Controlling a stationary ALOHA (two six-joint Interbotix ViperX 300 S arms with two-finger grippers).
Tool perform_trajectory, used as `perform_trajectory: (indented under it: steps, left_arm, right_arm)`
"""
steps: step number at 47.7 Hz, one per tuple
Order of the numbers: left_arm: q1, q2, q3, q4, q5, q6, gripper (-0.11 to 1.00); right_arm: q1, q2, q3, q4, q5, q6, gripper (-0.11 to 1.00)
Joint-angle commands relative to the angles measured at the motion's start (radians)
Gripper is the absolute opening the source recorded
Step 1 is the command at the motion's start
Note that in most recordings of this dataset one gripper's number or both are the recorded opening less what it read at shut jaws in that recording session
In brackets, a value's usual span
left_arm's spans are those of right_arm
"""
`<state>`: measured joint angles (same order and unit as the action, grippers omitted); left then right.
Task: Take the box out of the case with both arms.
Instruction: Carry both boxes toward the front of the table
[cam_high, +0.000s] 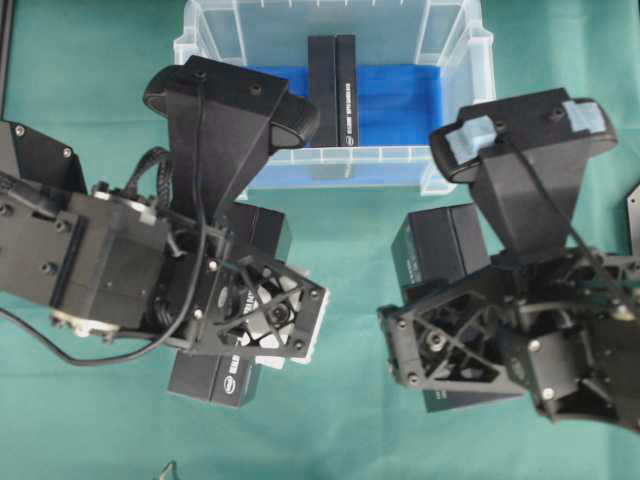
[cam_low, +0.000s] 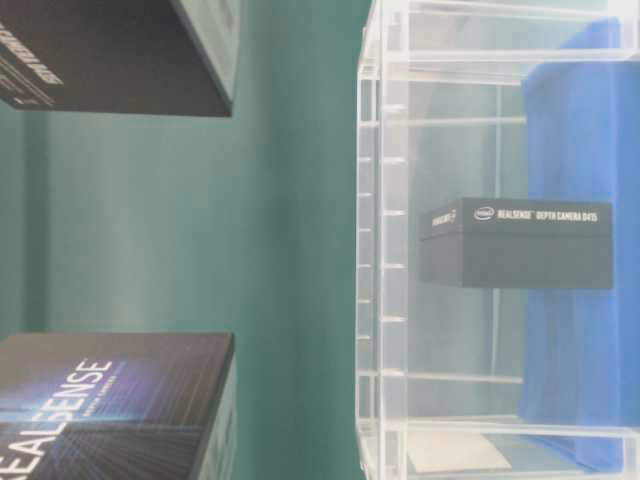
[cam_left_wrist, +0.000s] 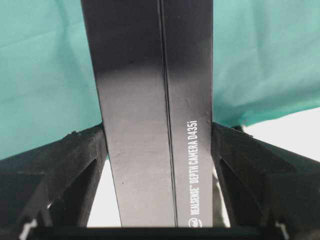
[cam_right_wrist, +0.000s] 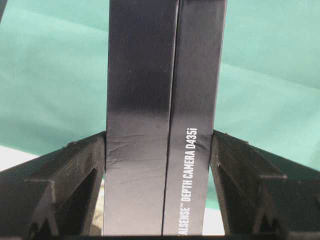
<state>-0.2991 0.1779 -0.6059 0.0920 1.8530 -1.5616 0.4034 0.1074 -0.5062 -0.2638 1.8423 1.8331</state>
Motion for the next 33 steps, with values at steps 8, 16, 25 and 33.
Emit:
perform_trajectory:
  steps: [8, 16, 25, 33]
  left_arm:
    - [-0.011, -0.057, 0.008, 0.009, -0.003, -0.002, 0.64]
    - [-0.014, -0.060, 0.014, 0.008, -0.008, -0.003, 0.64]
    - [-0.015, -0.060, 0.015, 0.008, -0.020, -0.011, 0.64]
    - [-0.015, -0.058, 0.014, 0.008, -0.023, -0.017, 0.64]
  right_arm:
    - [0.006, -0.015, -0.028, -0.006, 0.003, 0.012, 0.67]
    - [0.011, -0.009, -0.028, -0.006, 0.003, 0.017, 0.67]
    - [0.011, -0.008, -0.028, -0.006, 0.003, 0.015, 0.67]
    - [0.009, -0.008, -0.028, -0.006, 0.011, 0.017, 0.67]
